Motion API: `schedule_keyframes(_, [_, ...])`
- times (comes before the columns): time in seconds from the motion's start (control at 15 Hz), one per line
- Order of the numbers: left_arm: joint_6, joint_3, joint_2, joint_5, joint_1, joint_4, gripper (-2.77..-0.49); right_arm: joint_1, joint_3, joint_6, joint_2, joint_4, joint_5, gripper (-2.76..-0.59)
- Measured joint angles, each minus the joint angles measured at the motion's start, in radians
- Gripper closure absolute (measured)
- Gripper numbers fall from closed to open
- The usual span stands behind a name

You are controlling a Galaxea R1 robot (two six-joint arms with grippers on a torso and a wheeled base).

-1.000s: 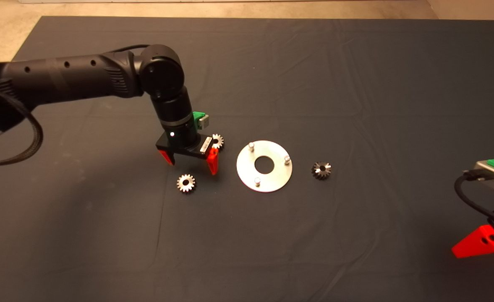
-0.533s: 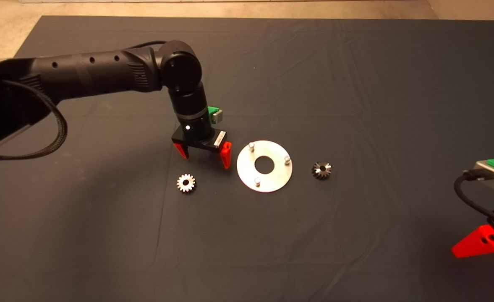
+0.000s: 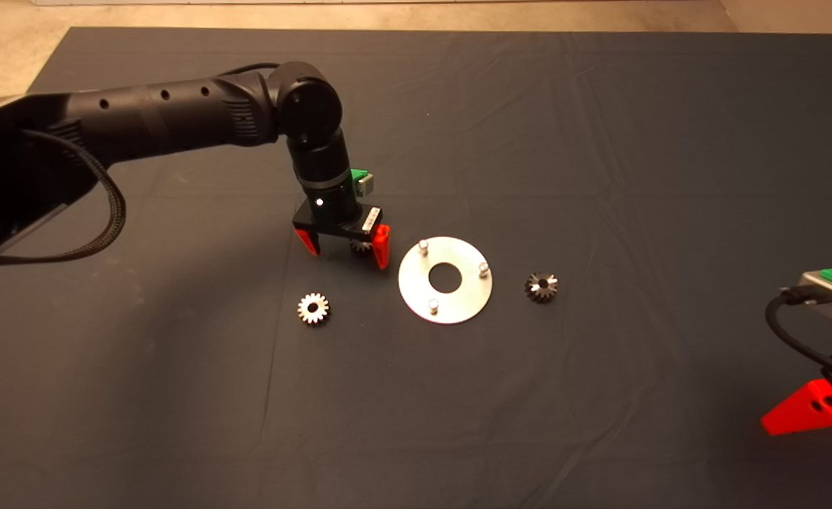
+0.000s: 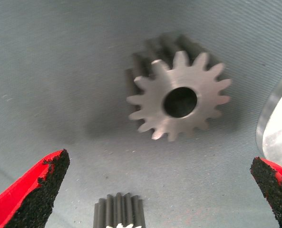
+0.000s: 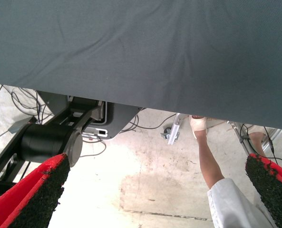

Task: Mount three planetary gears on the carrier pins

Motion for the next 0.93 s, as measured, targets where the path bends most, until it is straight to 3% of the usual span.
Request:
schedule_keyframes(0.2, [0.019, -0.047, 0.012, -0.004, 0.0, 0.002, -2.76, 0.0, 0.0, 0.0, 0.0, 0.0, 0.0, -2.75])
schedule_keyframes(0.4, [0.024, -0.069, 0.019, -0.027, 0.0, 0.001, -2.76, 0.0, 0.0, 0.0, 0.0, 0.0, 0.001, -2.75])
schedule_keyframes(0.67, [0.054, -0.122, 0.044, -0.028, 0.0, 0.002, -2.76, 0.0, 0.0, 0.0, 0.0, 0.0, 0.0, -2.75])
schedule_keyframes(0.93, [0.057, -0.126, 0.054, -0.046, 0.0, 0.001, -2.76, 0.0, 0.0, 0.0, 0.0, 0.0, 0.0, -2.75])
